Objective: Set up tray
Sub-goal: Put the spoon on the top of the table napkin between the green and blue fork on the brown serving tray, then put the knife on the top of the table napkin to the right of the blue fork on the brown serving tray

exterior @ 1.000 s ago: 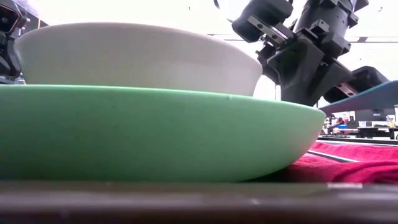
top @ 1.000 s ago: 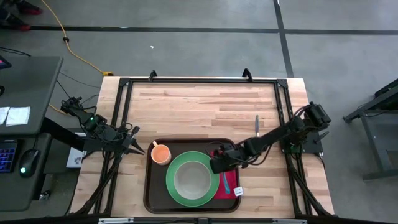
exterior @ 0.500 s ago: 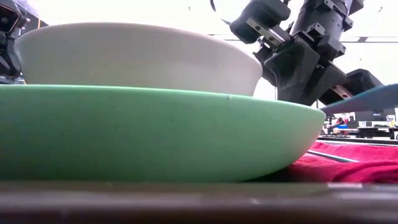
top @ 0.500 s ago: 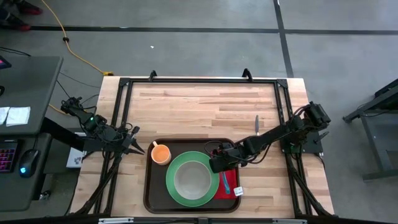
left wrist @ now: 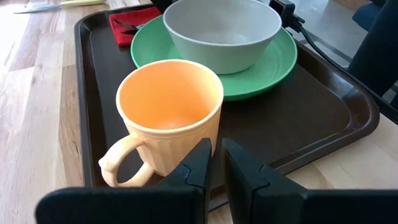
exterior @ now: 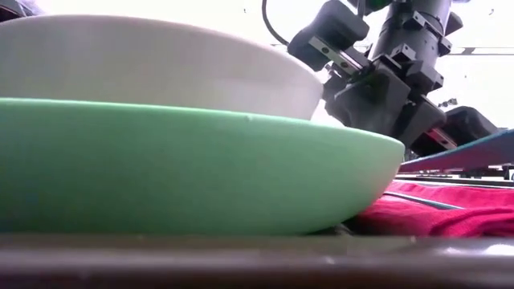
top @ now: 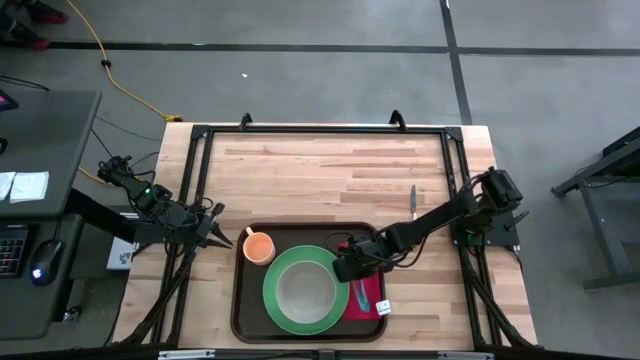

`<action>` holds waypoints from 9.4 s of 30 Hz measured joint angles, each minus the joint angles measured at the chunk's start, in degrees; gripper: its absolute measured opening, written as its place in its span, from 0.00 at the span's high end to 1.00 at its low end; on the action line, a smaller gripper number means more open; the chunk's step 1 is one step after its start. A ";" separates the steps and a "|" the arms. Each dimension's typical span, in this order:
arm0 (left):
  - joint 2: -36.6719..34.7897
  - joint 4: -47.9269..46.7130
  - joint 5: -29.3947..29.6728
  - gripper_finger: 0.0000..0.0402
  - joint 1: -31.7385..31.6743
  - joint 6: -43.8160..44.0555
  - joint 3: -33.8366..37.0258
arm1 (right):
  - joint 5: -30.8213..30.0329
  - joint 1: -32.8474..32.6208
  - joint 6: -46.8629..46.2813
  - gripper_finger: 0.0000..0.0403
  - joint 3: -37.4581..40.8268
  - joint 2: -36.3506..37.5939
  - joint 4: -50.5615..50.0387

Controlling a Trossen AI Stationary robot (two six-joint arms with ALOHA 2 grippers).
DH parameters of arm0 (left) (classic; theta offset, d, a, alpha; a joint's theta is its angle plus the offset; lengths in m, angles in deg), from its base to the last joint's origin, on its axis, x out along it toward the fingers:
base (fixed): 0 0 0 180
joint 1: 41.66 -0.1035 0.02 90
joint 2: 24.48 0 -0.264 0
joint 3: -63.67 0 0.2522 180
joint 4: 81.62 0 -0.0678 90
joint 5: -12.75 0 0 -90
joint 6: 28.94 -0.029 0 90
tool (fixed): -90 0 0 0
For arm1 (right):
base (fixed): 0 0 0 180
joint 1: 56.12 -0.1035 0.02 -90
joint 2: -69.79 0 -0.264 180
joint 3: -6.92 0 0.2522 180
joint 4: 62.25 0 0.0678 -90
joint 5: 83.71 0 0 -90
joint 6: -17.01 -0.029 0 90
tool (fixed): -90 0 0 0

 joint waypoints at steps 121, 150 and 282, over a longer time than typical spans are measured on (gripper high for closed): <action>0.02 -2.12 0.02 0.82 -0.02 -0.22 0.00 | 3.30 0.76 -10.97 1.00 0.02 -1.92 -0.30; 0.02 -2.05 0.01 0.82 -0.02 0.00 0.00 | 3.77 0.76 -7.52 1.00 0.02 -1.88 0.10; 0.02 -1.25 0.14 0.82 -0.01 2.99 -0.01 | -6.03 22.75 11.69 0.83 13.74 31.30 -54.52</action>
